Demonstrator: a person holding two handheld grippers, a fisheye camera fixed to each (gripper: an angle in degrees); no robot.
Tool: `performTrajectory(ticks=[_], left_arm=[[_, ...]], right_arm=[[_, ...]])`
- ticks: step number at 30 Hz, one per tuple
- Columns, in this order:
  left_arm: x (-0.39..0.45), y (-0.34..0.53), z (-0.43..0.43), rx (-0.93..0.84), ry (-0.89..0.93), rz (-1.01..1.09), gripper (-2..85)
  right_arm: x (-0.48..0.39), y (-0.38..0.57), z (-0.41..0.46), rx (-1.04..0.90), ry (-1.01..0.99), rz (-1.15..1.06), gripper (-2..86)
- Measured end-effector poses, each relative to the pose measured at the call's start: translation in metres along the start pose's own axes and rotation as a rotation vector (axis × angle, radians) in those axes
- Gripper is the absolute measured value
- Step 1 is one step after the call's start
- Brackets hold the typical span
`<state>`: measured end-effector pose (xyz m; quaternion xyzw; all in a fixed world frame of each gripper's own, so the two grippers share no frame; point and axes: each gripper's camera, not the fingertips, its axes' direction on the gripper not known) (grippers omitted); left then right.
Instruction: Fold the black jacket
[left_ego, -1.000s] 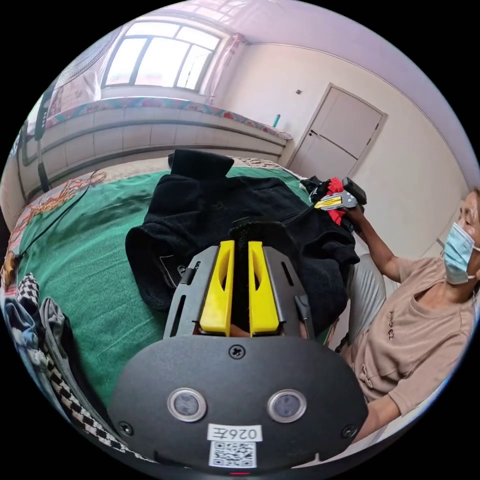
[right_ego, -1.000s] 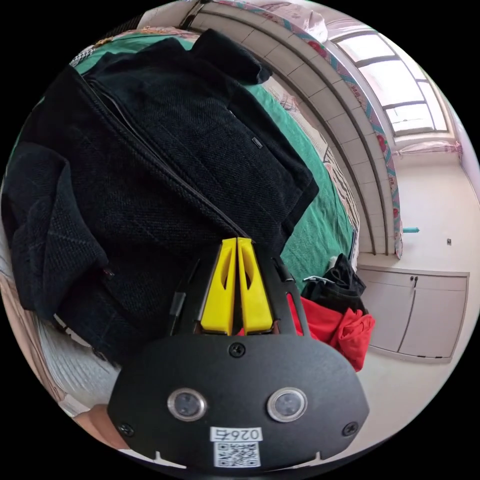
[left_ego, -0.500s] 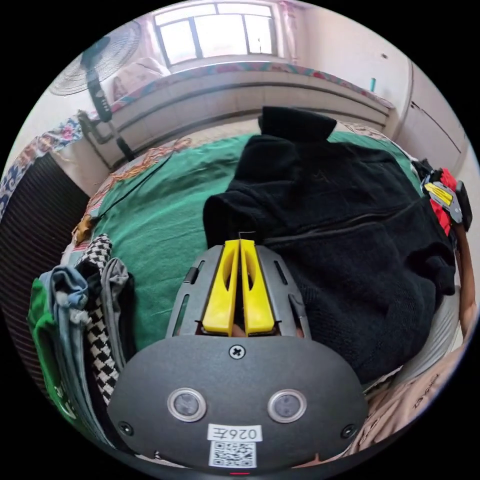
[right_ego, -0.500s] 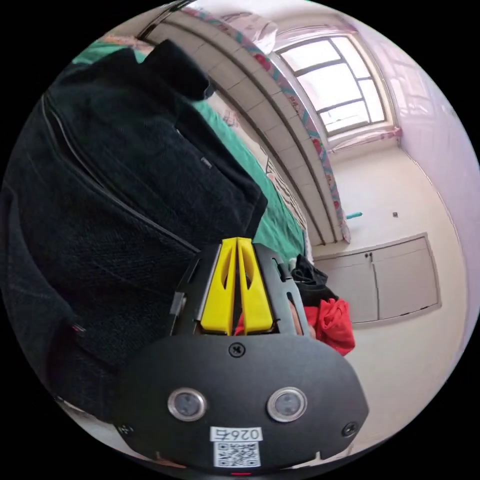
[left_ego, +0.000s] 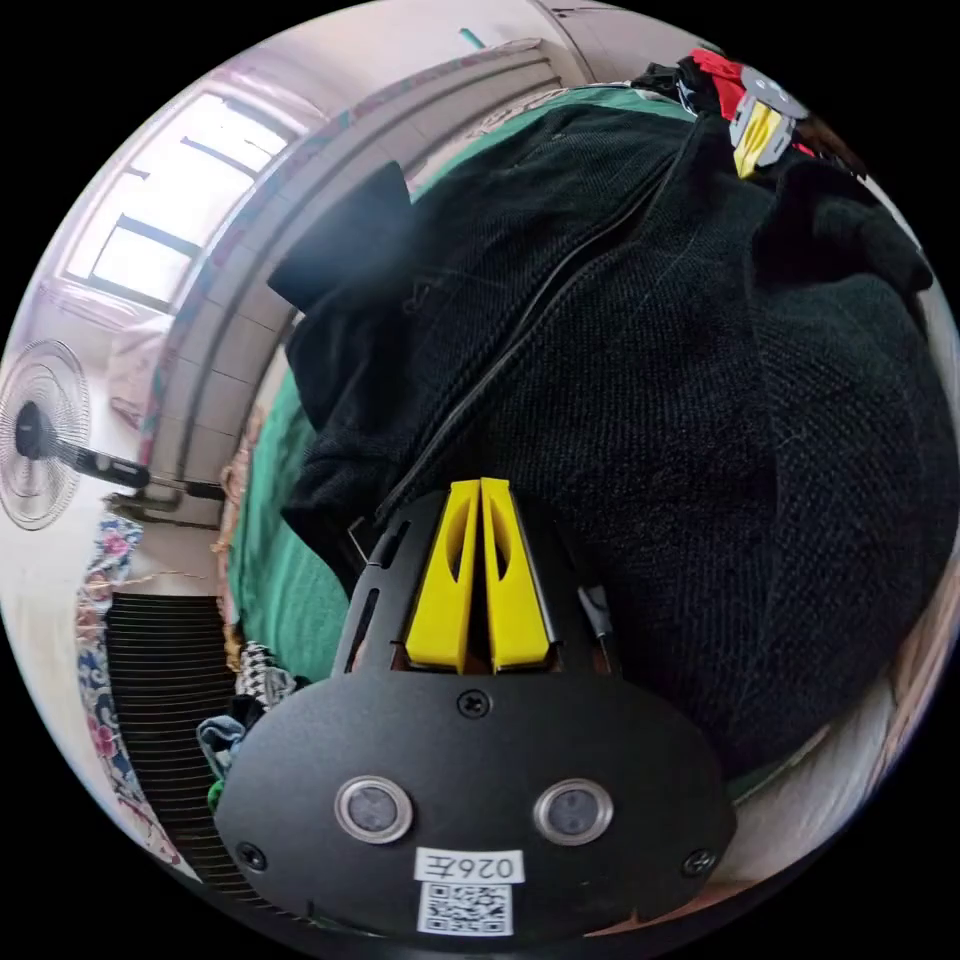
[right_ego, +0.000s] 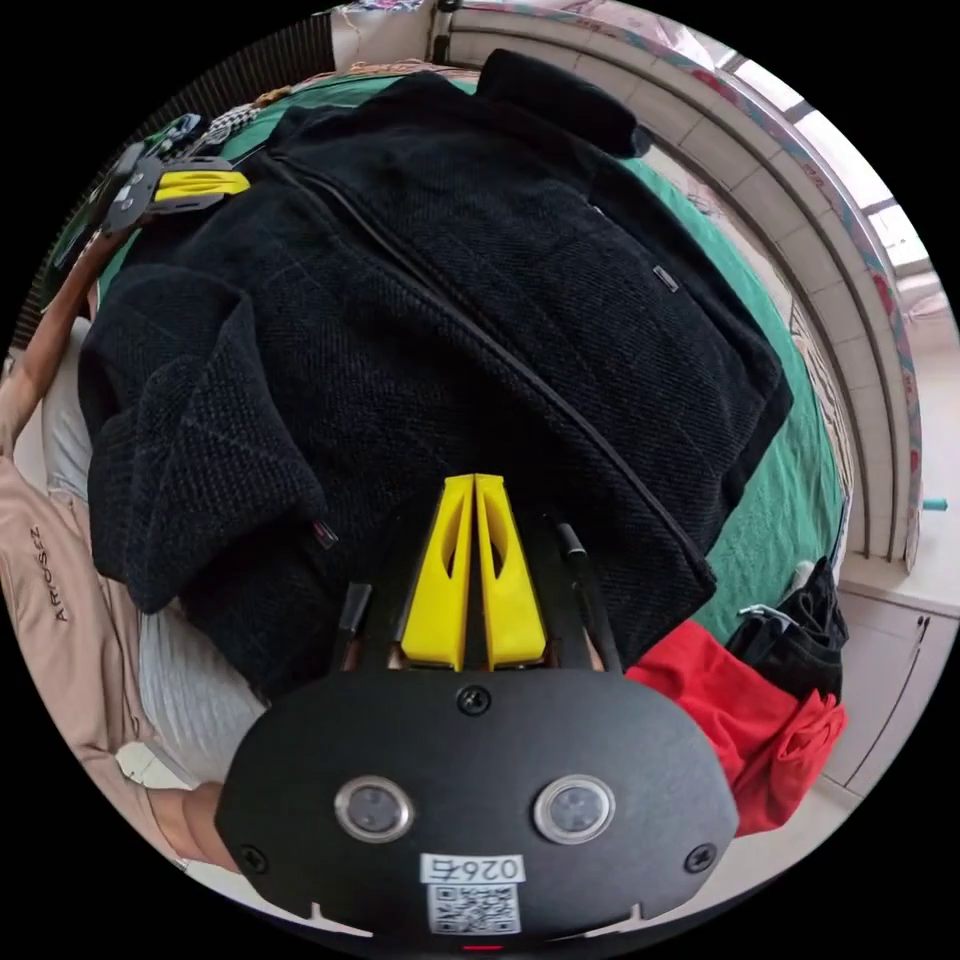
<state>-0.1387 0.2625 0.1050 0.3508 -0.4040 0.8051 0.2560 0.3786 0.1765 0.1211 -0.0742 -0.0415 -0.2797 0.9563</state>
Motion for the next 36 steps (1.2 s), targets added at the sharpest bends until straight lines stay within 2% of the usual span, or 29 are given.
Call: performTrajectory(ticks=[4,6,8,9,11,13,15,17,20,24,27,29,31,32,36], left_arm=[[-0.004,-0.005,-0.016,-0.004,-0.028,-0.076,-0.9],[-0.013,-0.001,-0.035,0.057,-0.026,-0.126,-0.9],[-0.032,0.009,-0.072,0.254,0.120,-0.206,-0.8],[-0.036,0.013,-0.081,0.319,0.184,-0.219,-0.7],[-0.050,0.024,-0.102,0.533,0.443,-0.277,-0.1],[-0.049,0.024,-0.106,0.591,0.557,-0.267,2.0],[-0.040,0.017,-0.108,0.559,0.582,-0.225,6.1],[-0.020,0.010,-0.113,0.499,0.530,-0.141,9.5],[-0.002,0.005,-0.118,0.447,0.468,-0.051,10.7],[0.007,-0.004,-0.105,0.411,0.458,-0.006,11.9],[0.018,-0.022,-0.063,0.287,0.550,0.026,13.7],[0.034,-0.041,-0.024,0.137,0.732,0.103,10.0],[0.032,-0.047,-0.021,0.145,0.792,0.102,3.9],[0.031,-0.047,-0.029,0.162,0.755,0.130,1.9],[0.018,-0.032,-0.064,0.272,0.630,0.126,0.2]], right_arm=[[0.009,0.004,-0.019,0.016,0.059,0.073,-1.3],[0.015,0.016,-0.046,0.075,0.117,0.144,-1.1],[0.019,0.033,-0.076,0.185,0.082,0.179,-1.0],[0.021,0.047,-0.097,0.263,0.005,0.179,-0.8],[0.023,0.067,-0.122,0.346,-0.139,0.165,-0.4],[0.021,0.085,-0.141,0.406,-0.279,0.125,0.9],[0.014,0.103,-0.162,0.437,-0.396,0.080,8.8],[0.006,0.113,-0.174,0.440,-0.450,0.044,11.8],[-0.011,0.130,-0.189,0.422,-0.522,-0.020,13.0],[-0.033,0.141,-0.190,0.334,-0.480,-0.048,14.6],[-0.028,0.123,-0.174,0.284,-0.553,0.011,13.8],[-0.027,0.108,-0.169,0.253,-0.672,-0.019,7.4],[-0.032,0.098,-0.178,0.224,-0.626,-0.044,3.1],[-0.039,0.096,-0.192,0.231,-0.524,-0.066,2.2],[-0.042,0.099,-0.246,0.428,-0.324,-0.038,0.9]])
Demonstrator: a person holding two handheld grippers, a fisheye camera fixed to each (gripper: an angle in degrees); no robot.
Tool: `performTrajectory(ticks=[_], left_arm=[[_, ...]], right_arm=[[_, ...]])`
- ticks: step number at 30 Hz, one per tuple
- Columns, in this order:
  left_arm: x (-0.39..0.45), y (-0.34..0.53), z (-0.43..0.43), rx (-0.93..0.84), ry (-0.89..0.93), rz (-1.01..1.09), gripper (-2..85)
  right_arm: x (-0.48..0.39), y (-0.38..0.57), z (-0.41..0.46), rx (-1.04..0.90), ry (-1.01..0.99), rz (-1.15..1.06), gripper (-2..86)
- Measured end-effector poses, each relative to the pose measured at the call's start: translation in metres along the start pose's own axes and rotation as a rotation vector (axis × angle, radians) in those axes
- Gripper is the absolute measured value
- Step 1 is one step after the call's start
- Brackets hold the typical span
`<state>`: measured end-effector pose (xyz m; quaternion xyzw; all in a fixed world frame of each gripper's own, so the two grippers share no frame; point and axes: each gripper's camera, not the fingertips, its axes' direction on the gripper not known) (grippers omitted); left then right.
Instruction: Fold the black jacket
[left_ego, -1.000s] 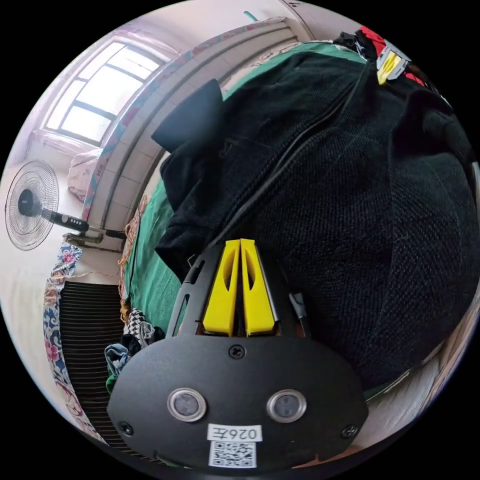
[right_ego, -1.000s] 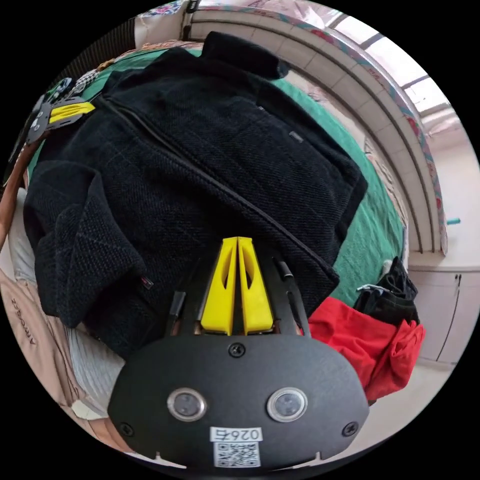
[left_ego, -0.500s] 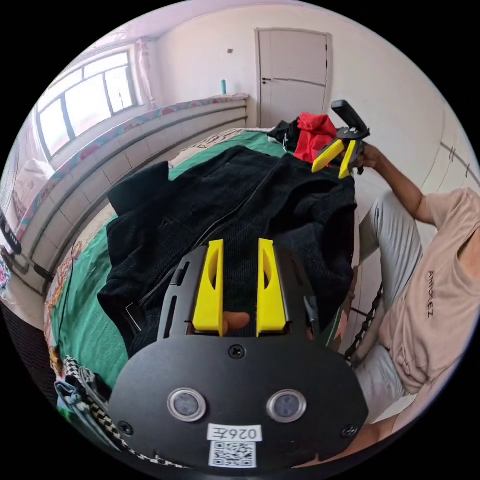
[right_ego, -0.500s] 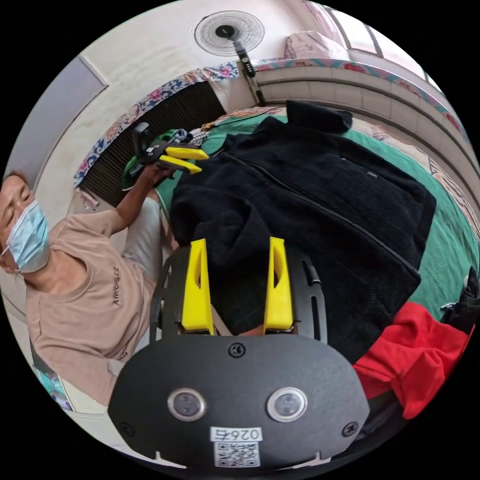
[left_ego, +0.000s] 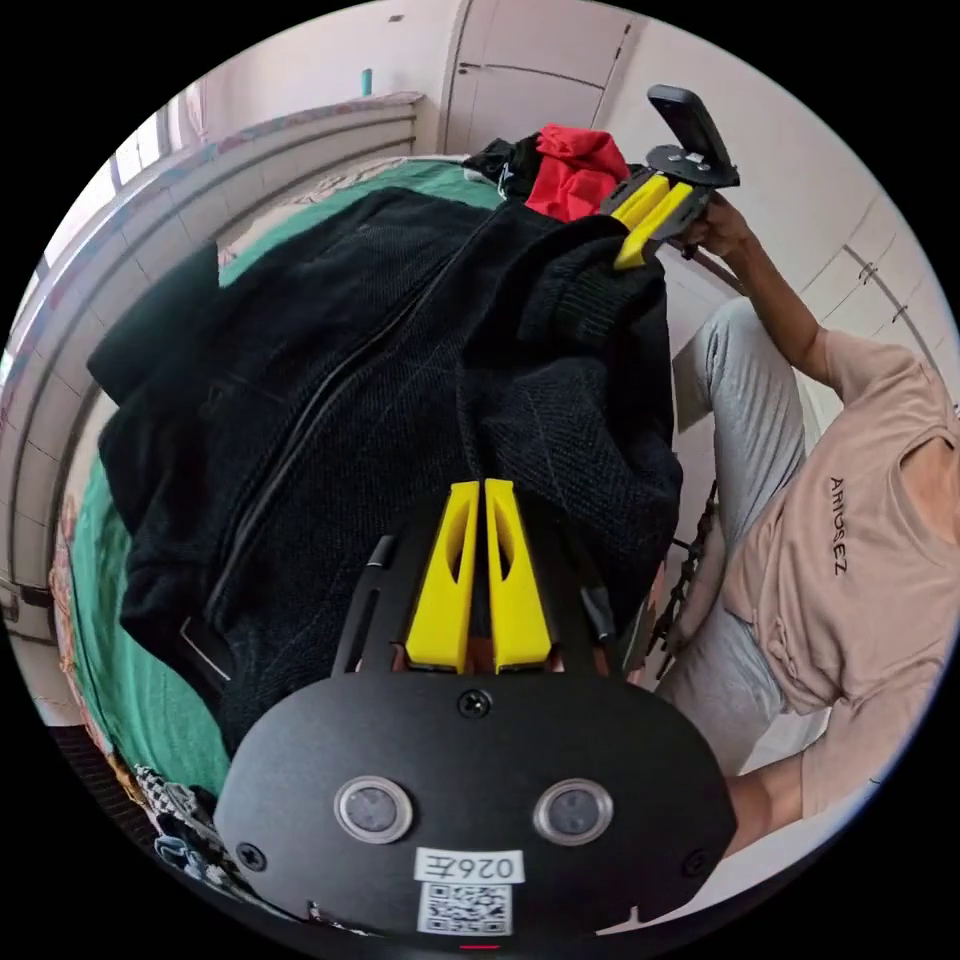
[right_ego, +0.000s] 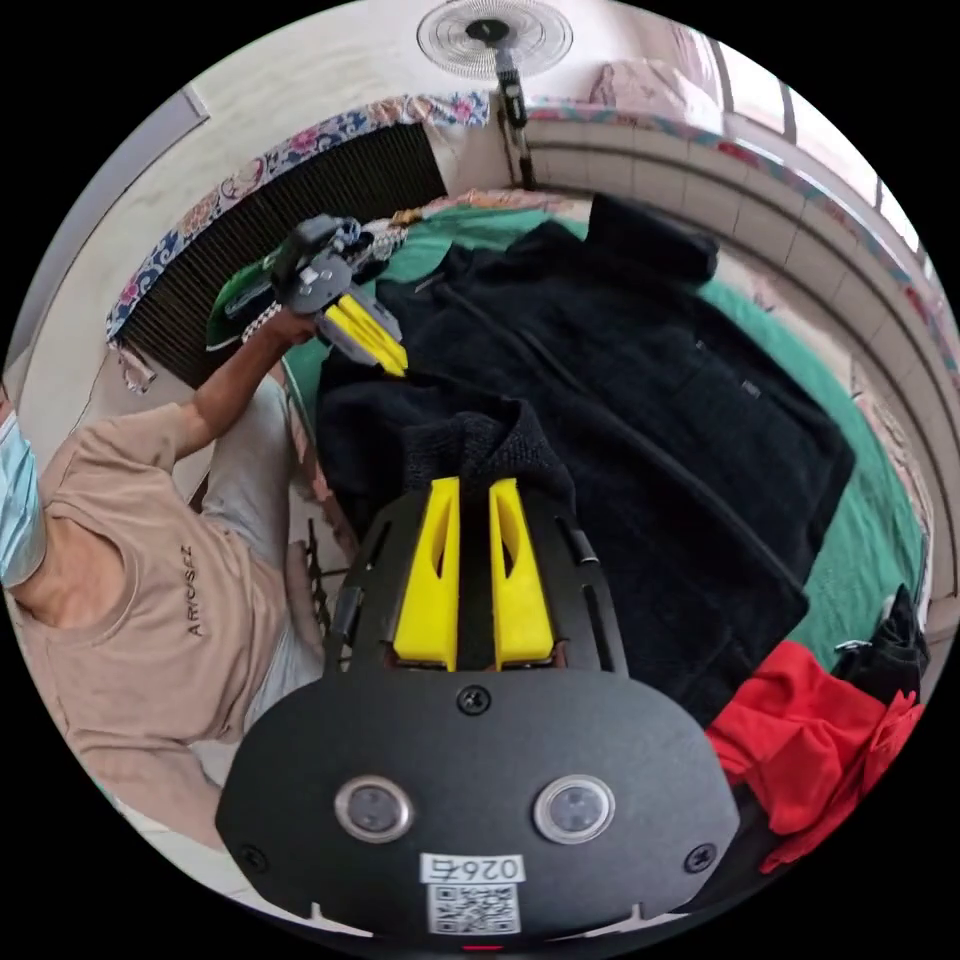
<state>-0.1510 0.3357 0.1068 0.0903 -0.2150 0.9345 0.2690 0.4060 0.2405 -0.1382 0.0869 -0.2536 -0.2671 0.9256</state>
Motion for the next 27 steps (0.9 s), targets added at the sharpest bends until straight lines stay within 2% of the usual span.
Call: performTrajectory(ticks=[3,5,7,9,11,14,17,20,22,23,25,26,27], left_arm=[[-0.010,0.021,-0.047,0.179,-0.094,-0.102,0.0],[-0.039,0.050,-0.069,0.362,-0.103,-0.316,0.3],[-0.061,0.073,-0.068,0.425,-0.192,-0.489,0.7],[-0.080,0.082,-0.053,0.336,-0.211,-0.549,5.2],[-0.098,0.084,-0.034,0.225,-0.117,-0.574,5.6],[-0.094,0.075,-0.026,0.240,-0.022,-0.508,4.5],[-0.072,0.056,-0.024,0.251,-0.005,-0.400,0.9],[-0.040,0.036,-0.018,0.226,-0.059,-0.279,-0.4],[-0.022,0.022,-0.005,0.180,-0.077,-0.198,-0.6],[-0.012,0.012,0.008,0.134,-0.086,-0.157,-0.6],[0.002,-0.002,0.035,0.031,-0.105,-0.098,-0.6],[0.011,-0.010,0.058,-0.079,-0.139,-0.055,-0.7],[0.015,-0.014,0.072,-0.145,-0.164,-0.033,-0.7]], right_arm=[[0.004,-0.009,-0.025,0.236,0.159,0.030,2.0],[0.015,-0.015,-0.030,0.379,0.239,0.083,4.2],[0.030,-0.029,-0.028,0.444,0.346,0.139,7.4],[0.061,-0.045,-0.021,0.490,0.421,0.257,12.8],[0.089,-0.049,-0.012,0.496,0.331,0.332,13.5],[0.120,-0.049,0.020,0.404,0.121,0.349,11.9],[0.120,-0.044,0.048,0.354,0.057,0.313,9.1],[0.095,-0.057,0.072,0.334,-0.035,0.136,4.6],[0.075,-0.072,0.098,0.267,-0.092,0.011,2.2],[0.062,-0.083,0.123,0.173,-0.123,-0.067,0.8],[0.042,-0.097,0.169,-0.024,-0.086,-0.164,-0.3],[0.033,-0.100,0.196,-0.131,0.087,-0.192,-0.6],[0.028,-0.100,0.209,-0.146,0.348,-0.211,-0.8]])
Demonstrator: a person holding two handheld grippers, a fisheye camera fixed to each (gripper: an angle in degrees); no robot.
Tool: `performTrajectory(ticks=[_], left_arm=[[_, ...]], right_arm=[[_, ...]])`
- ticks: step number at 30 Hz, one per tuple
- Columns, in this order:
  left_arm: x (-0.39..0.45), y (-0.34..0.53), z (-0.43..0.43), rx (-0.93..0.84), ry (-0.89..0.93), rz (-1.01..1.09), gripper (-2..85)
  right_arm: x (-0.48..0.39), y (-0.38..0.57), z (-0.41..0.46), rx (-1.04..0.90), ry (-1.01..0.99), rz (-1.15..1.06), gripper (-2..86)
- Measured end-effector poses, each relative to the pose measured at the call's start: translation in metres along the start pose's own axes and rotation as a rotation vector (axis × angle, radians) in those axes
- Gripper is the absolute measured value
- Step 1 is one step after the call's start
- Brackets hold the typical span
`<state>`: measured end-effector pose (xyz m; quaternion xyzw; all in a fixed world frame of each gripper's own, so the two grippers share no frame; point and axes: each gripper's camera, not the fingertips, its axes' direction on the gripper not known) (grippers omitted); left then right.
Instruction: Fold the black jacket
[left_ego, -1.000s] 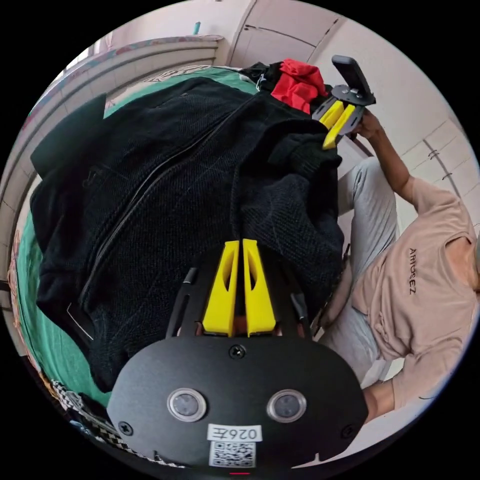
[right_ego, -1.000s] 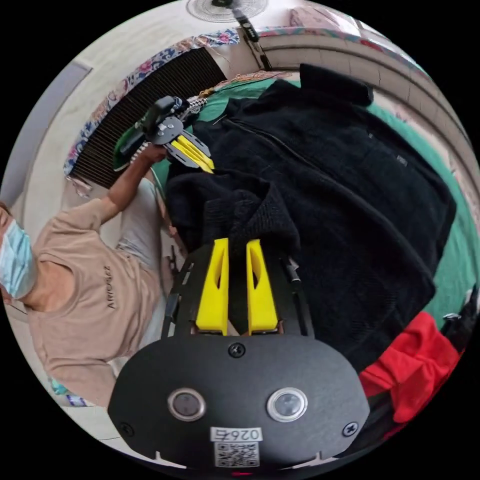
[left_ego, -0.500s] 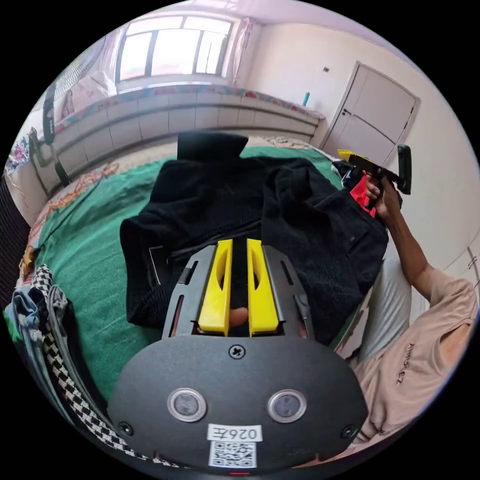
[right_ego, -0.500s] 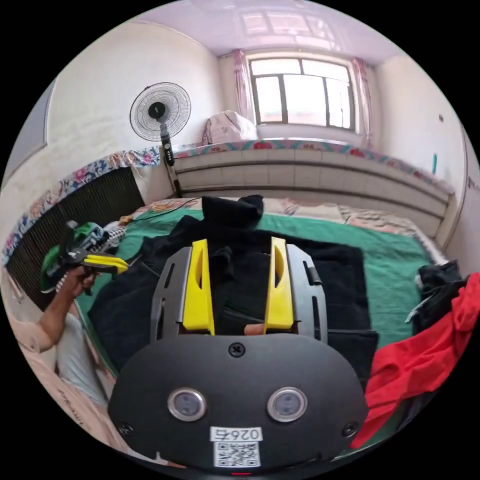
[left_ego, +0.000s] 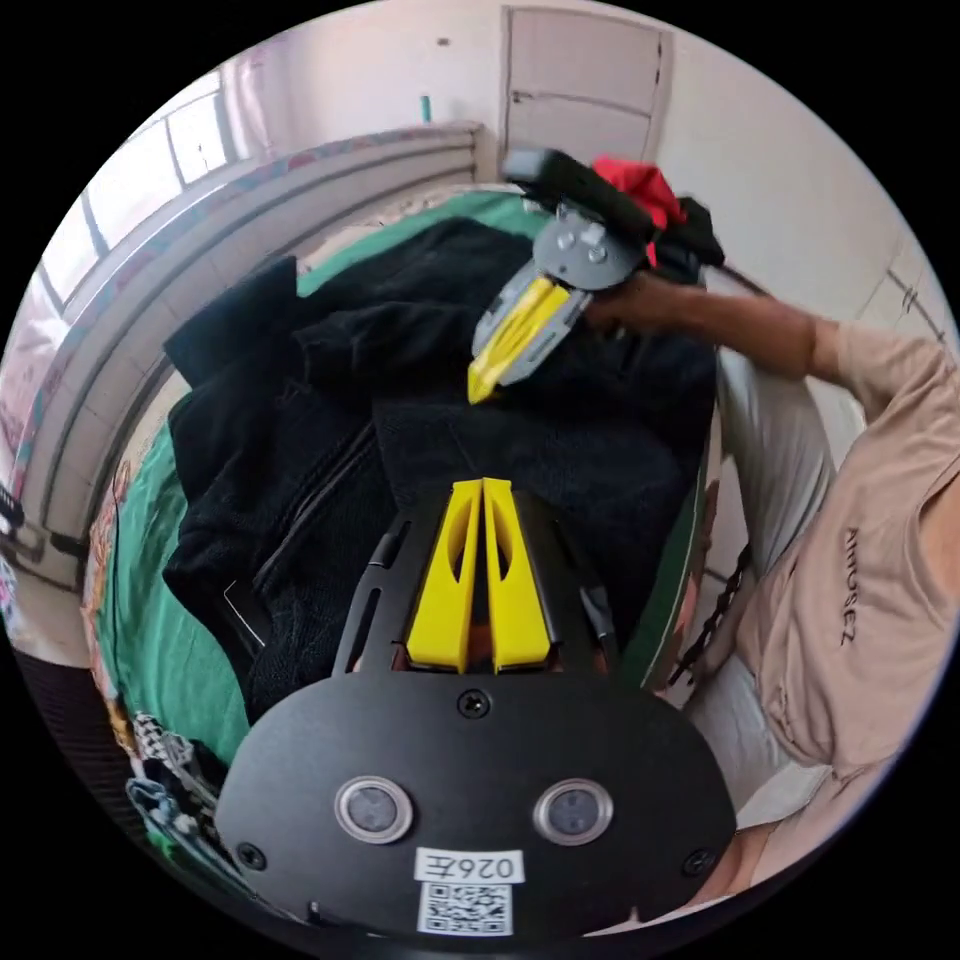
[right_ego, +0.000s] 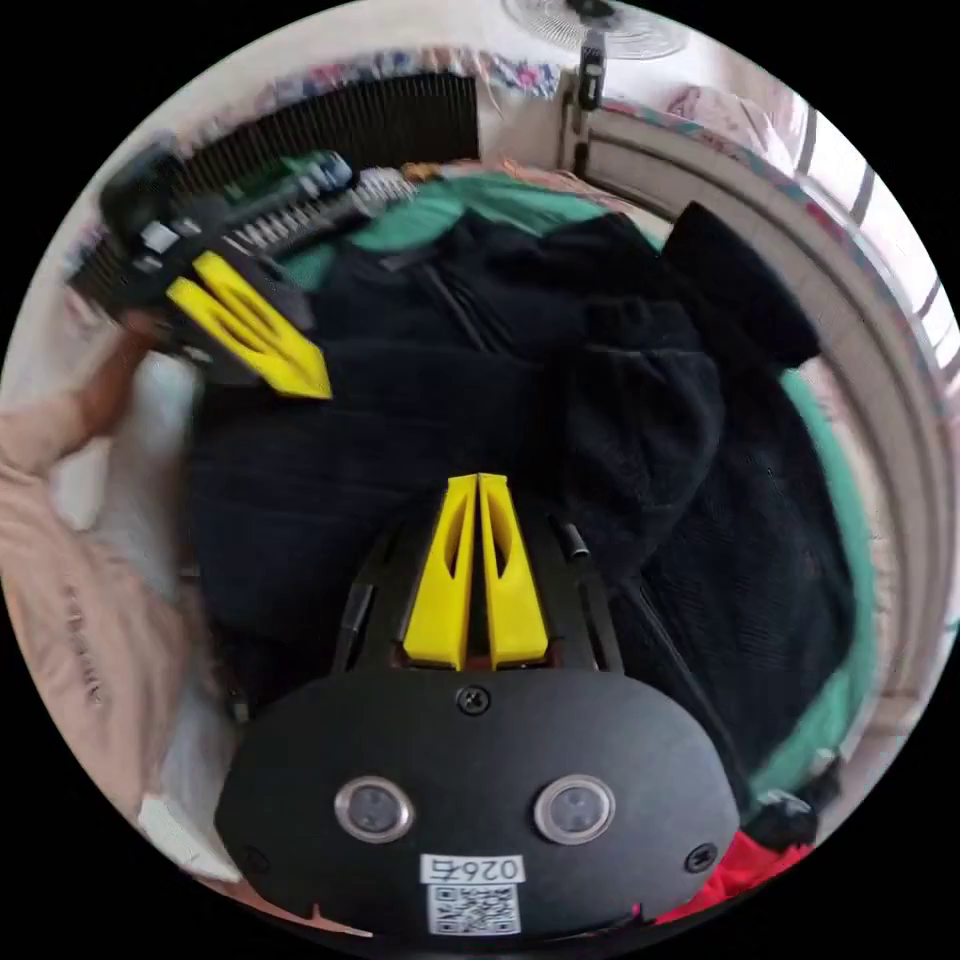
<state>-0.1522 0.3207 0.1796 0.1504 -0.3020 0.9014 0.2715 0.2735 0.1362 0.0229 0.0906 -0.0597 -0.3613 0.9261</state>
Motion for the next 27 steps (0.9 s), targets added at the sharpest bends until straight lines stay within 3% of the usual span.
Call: performTrajectory(ticks=[1,3,4,8,11,18,21,25,27], left_arm=[[0.014,-0.007,0.021,-0.084,-0.066,0.051,-0.7],[0.034,-0.009,0.026,-0.067,-0.159,0.114,-0.7],[0.043,-0.011,0.029,-0.084,-0.202,0.142,-0.7],[0.057,-0.009,0.037,-0.095,-0.265,0.187,-0.7],[0.050,-0.003,0.039,-0.089,-0.231,0.174,-0.7],[-0.005,0.024,0.021,-0.025,-0.062,0.062,-0.7],[-0.049,0.057,-0.015,0.162,-0.054,-0.074,-0.6],[-0.165,0.100,-0.064,0.498,0.128,-0.298,-0.4],[-0.228,0.103,-0.071,0.586,0.186,-0.387,-0.1]], right_arm=[[-0.001,0.000,0.003,-0.006,0.135,0.012,-0.9],[0.022,0.010,0.008,-0.011,0.559,0.127,-1.1],[0.032,0.014,0.008,-0.018,0.596,0.157,-1.2],[0.128,0.054,0.004,-0.031,0.282,0.436,-1.2],[0.189,0.089,-0.001,-0.031,0.272,0.673,-1.0],[0.229,0.116,-0.021,0.104,0.142,0.712,-0.9],[0.238,0.118,-0.037,0.162,0.124,0.695,-0.9],[0.262,0.130,-0.064,0.256,0.032,0.724,-0.8],[0.297,0.135,-0.082,0.361,-0.085,0.776,-0.6]])
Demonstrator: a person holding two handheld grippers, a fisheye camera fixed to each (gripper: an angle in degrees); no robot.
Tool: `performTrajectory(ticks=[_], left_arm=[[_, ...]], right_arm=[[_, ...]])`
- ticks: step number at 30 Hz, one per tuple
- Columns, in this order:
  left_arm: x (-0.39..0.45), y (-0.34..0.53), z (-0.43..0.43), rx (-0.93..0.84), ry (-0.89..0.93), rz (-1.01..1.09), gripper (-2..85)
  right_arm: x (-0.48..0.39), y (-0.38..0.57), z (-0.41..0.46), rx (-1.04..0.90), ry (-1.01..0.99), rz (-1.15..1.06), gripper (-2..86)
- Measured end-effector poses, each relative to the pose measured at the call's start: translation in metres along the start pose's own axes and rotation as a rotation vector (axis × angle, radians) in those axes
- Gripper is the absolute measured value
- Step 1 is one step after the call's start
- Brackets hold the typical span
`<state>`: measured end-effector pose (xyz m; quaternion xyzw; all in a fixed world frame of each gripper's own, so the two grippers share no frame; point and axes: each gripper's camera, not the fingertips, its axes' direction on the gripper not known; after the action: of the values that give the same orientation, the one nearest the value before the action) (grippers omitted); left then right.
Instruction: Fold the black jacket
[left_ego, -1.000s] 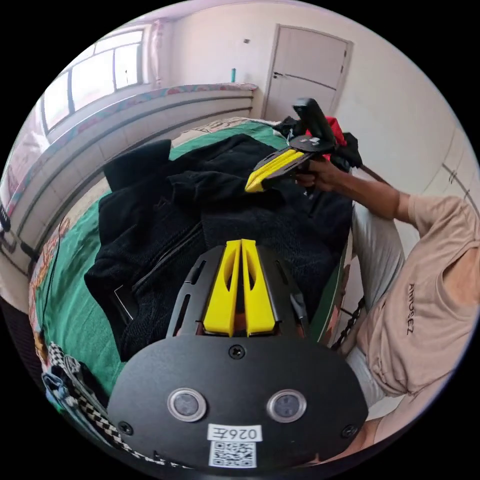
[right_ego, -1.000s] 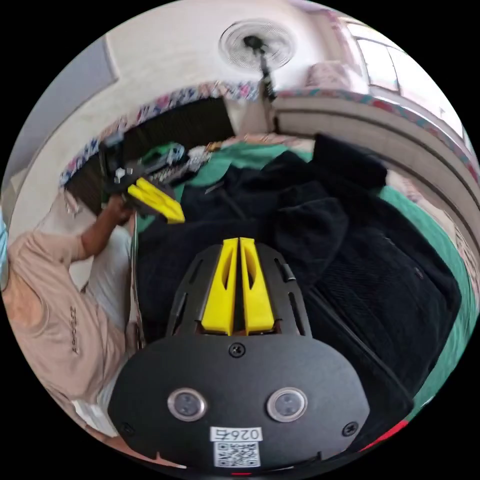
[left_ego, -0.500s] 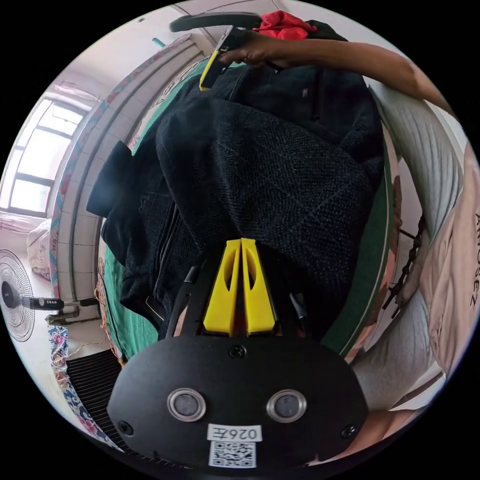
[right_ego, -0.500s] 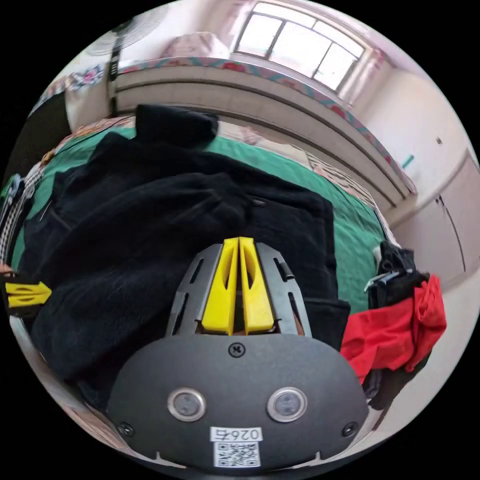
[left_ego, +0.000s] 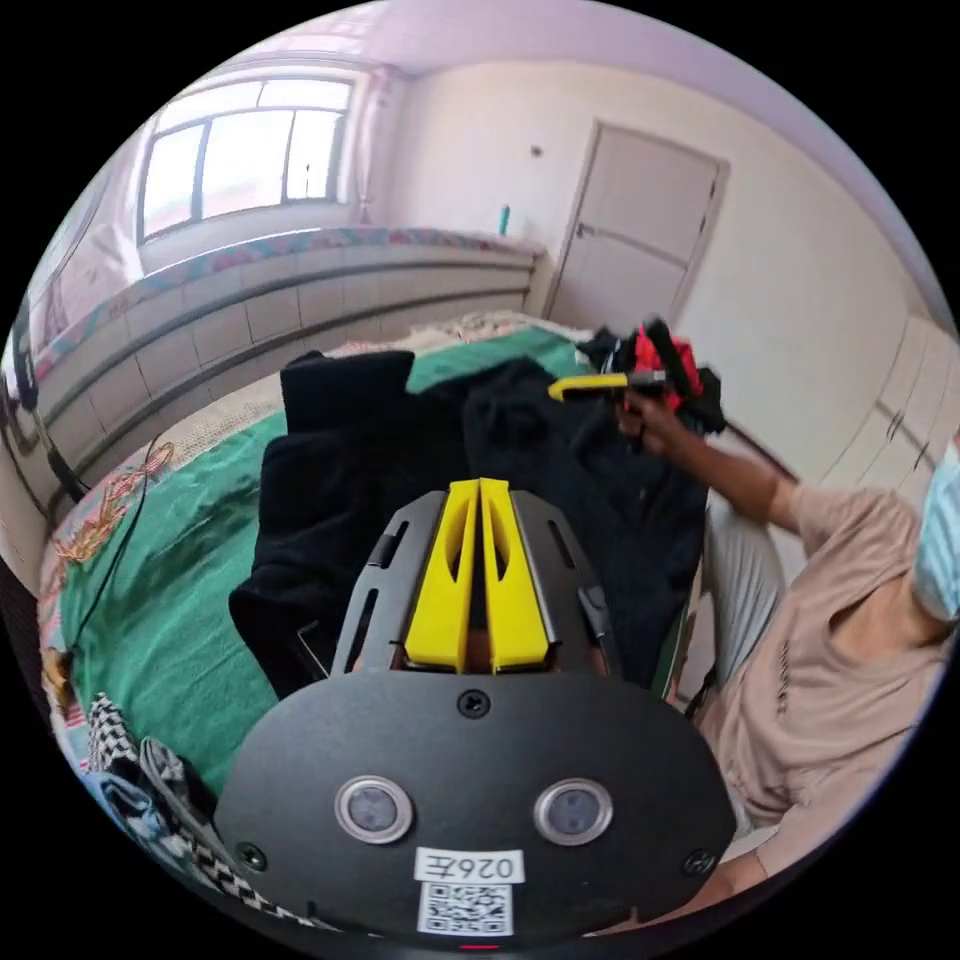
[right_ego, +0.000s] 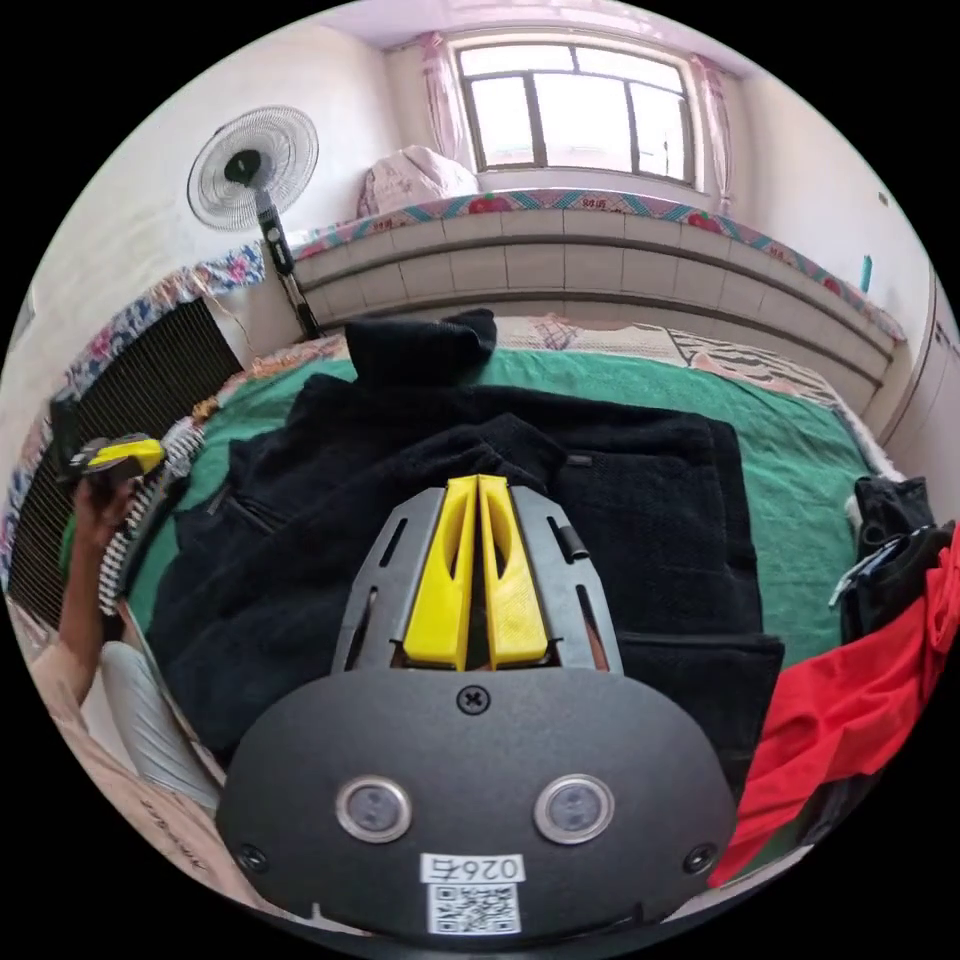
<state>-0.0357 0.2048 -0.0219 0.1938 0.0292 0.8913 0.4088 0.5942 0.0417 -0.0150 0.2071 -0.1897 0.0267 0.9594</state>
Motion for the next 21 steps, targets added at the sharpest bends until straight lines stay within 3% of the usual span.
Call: performTrajectory(ticks=[4,9,13,16,18,21], left_arm=[[-0.106,-0.063,0.027,0.033,-0.106,-0.134,7.1],[-0.205,-0.112,0.095,0.007,-0.180,-0.255,13.6],[-0.279,-0.124,0.156,-0.063,-0.180,-0.402,17.8],[-0.314,-0.116,0.202,-0.165,-0.077,-0.473,20.8],[-0.325,-0.107,0.225,-0.225,0.058,-0.455,15.7],[-0.324,-0.096,0.216,-0.108,0.108,-0.420,5.8]], right_arm=[[0.038,-0.073,0.011,0.025,-0.217,0.053,1.2],[0.072,-0.193,0.084,0.000,-0.205,0.148,5.1],[0.087,-0.239,0.155,-0.032,-0.252,0.271,10.5],[0.085,-0.250,0.216,-0.076,-0.291,0.350,14.1],[0.070,-0.254,0.266,-0.222,-0.304,0.327,10.4],[0.049,-0.254,0.261,-0.189,-0.250,0.266,0.2]])
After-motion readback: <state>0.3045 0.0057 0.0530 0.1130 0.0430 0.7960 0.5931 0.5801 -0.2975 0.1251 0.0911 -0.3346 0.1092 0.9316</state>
